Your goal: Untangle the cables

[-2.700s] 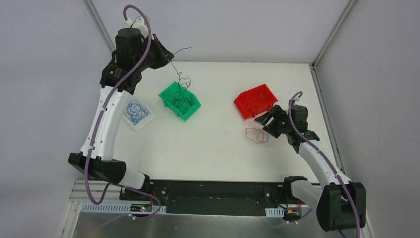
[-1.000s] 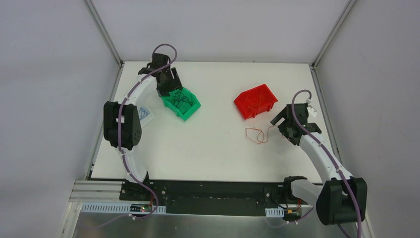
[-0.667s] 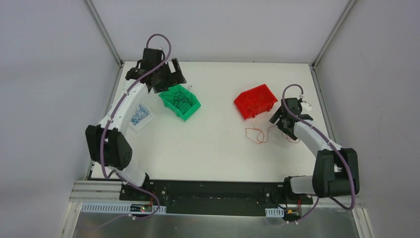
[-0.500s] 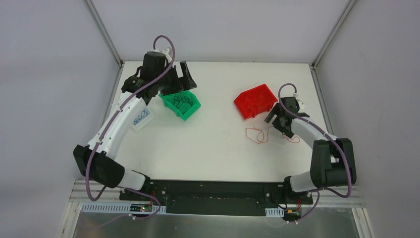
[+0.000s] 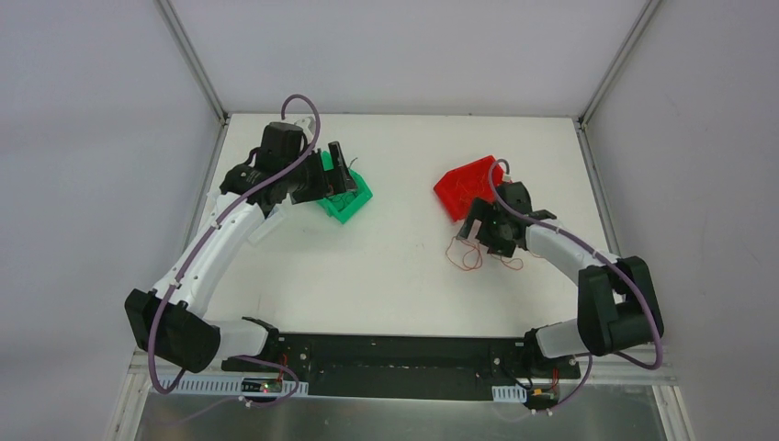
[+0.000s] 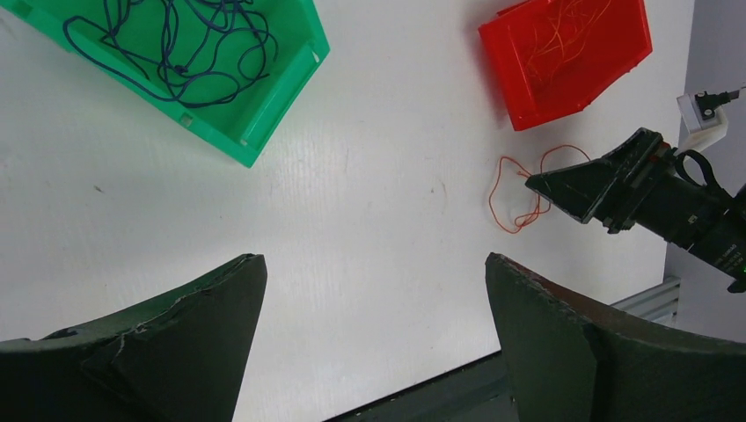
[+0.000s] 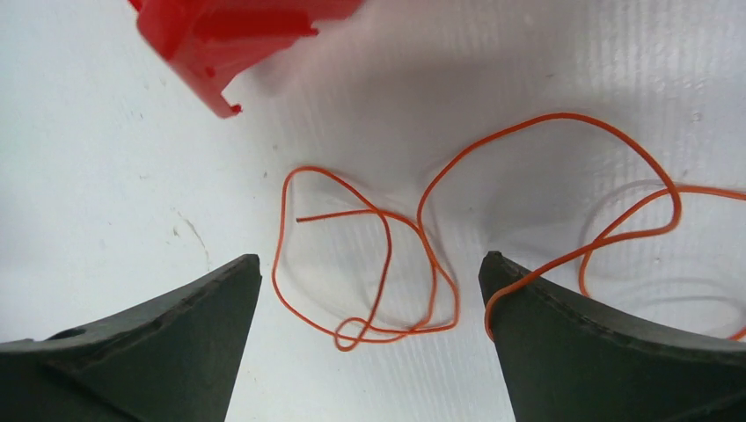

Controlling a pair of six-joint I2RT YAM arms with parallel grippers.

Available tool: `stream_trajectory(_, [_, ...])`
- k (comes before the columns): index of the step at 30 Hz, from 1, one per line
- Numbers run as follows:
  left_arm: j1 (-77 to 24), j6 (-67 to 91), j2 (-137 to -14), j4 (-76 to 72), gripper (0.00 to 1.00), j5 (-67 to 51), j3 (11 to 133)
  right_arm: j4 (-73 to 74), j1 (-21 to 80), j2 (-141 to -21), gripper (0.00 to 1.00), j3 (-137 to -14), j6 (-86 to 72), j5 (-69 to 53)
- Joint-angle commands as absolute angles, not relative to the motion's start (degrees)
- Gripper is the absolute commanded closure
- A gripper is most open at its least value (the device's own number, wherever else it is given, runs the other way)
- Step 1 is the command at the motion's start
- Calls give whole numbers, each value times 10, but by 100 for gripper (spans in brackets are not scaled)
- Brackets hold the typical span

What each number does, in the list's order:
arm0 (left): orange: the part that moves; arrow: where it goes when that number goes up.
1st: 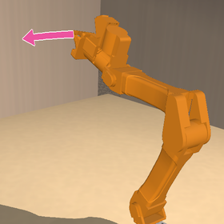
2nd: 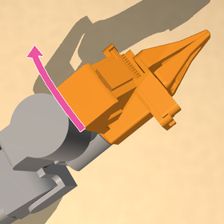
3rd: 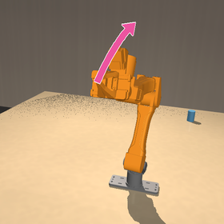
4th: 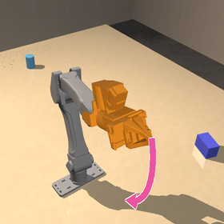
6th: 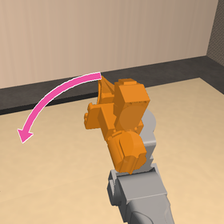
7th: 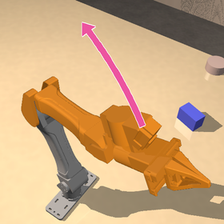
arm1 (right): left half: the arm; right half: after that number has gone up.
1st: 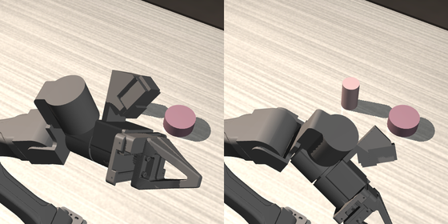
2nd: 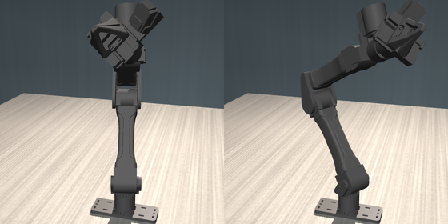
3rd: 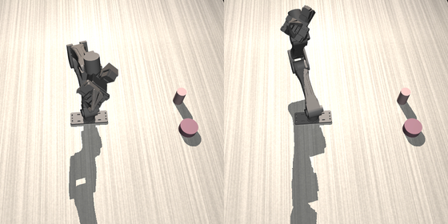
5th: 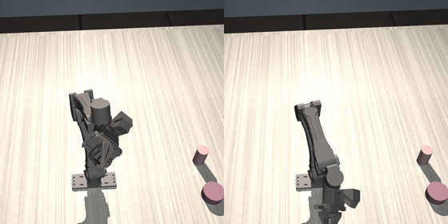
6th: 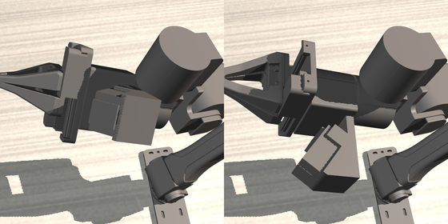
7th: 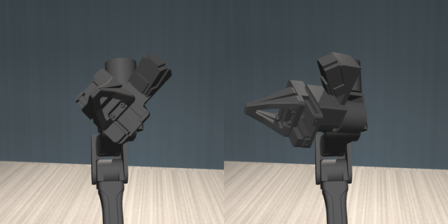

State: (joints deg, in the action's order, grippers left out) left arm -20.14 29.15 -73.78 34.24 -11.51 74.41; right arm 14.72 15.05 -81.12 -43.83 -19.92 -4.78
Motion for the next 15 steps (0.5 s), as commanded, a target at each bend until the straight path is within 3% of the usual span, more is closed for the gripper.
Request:
stream_trajectory(1, [-198,279,-716,346,1,-118,734,197,183,-816,1,-469,-166,-10])
stream_trajectory(11, [-197,267,-703,345,1,-110,726,285,281,-920,7,-555,-147,134])
stream_trajectory(13, [-197,264,-702,345,1,-108,725,298,291,-938,17,-567,-149,151])
stream_trajectory(15, [-197,262,-702,346,1,-108,724,307,293,-954,40,-578,-152,160])
